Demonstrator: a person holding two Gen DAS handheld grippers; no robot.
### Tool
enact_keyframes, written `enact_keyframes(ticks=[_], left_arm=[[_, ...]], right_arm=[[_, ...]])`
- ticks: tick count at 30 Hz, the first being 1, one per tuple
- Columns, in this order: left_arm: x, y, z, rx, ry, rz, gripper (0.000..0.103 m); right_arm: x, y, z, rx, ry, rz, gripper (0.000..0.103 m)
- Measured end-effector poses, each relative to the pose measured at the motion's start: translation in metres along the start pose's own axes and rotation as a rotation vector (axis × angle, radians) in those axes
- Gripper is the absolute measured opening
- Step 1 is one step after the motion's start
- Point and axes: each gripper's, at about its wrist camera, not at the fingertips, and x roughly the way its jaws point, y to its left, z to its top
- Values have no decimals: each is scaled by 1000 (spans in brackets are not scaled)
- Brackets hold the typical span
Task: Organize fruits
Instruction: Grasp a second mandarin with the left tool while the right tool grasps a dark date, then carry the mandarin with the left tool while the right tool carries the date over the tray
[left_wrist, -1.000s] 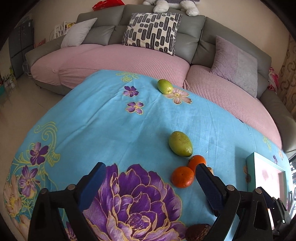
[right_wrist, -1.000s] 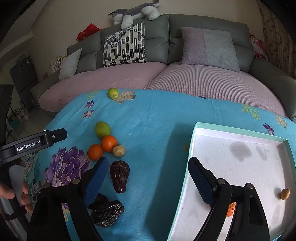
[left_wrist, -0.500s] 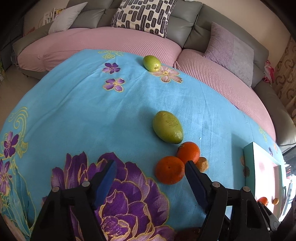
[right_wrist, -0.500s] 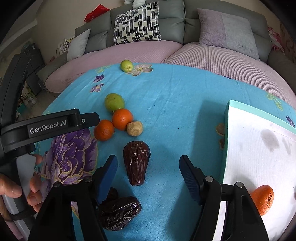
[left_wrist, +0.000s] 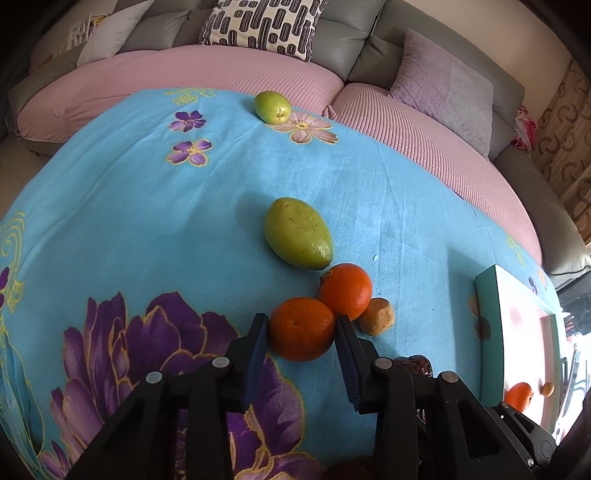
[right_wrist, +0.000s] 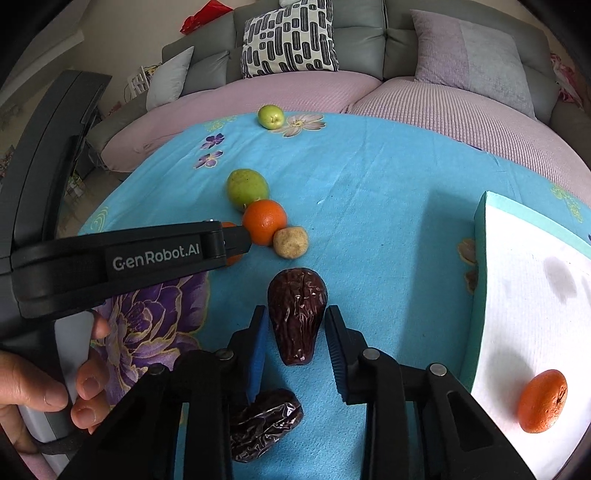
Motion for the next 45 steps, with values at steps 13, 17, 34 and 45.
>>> enact_keyframes(ticks=[13, 17, 34, 45], left_arm=[[-35, -6, 6, 12, -100, -12, 38], [-59, -10, 9, 21, -163, -23, 38], [-80, -64, -2, 151, -210, -52, 38], [-68, -104, -14, 252, -168, -76, 38]], right_arm=[[-20, -6, 2, 21, -56, 0, 31], [-34, -9, 4, 27, -101, -10, 31], [-83, -45, -1, 116, -189, -68, 32], [-114, -102, -20, 236, -214, -172, 32]])
